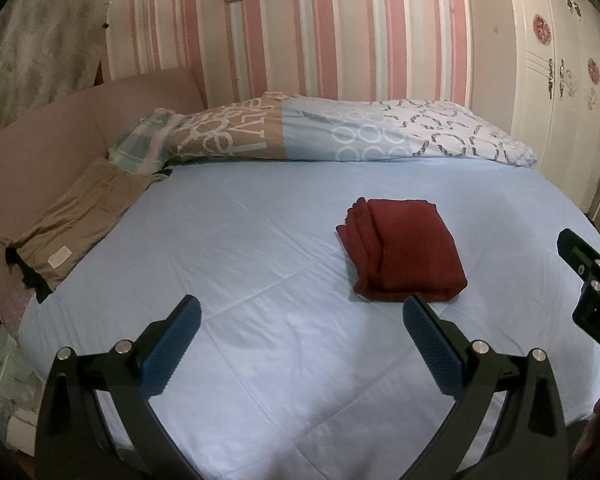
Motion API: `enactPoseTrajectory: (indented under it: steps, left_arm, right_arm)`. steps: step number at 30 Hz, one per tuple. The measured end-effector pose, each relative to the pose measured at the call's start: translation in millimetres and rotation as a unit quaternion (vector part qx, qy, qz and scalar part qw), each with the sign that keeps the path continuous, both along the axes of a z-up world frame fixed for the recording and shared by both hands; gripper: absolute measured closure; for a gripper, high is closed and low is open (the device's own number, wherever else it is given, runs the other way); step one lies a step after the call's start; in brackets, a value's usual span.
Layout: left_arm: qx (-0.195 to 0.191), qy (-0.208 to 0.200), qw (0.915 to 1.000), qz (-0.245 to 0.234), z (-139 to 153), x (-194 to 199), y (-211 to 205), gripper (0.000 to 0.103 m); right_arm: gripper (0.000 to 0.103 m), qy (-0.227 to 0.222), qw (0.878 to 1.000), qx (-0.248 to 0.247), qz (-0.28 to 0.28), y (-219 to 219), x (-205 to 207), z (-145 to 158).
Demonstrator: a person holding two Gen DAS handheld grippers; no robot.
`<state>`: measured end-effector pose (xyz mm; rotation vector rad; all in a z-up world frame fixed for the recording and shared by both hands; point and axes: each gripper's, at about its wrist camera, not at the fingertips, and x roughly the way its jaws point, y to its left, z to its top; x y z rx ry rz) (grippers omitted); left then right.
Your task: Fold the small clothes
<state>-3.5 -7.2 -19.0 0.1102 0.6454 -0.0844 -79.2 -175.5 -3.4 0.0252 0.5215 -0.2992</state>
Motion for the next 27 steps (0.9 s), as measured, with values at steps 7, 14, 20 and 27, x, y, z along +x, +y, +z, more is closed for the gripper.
enactPoseTrajectory:
  steps: [7,14,20,27]
  left_arm:
    - [0.004,-0.001,1.0000,-0.001,0.3,0.6,-1.7,0.002]
    - [0.010,-0.007,0.9999,0.002,1.0,0.4,-2.7,0.002]
    - [0.008,-0.007,0.9999,0.004,2.5,2.7,-1.9,0.002]
    - [0.008,-0.015,0.9998,0.004,4.4,0.5,-0.8,0.002]
  right_arm:
    - [0.003,-0.002,1.000,0.000,-0.001,-3.5,1.3,2.4]
    - [0.003,-0.003,1.000,-0.001,-0.002,-4.5,1.6,1.6]
    - [0.003,-0.005,1.000,-0.002,-0.004,-5.9,0.7,1.6]
    - [0.003,-0.003,1.000,-0.003,-0.006,-7.4,-0.2,1.3]
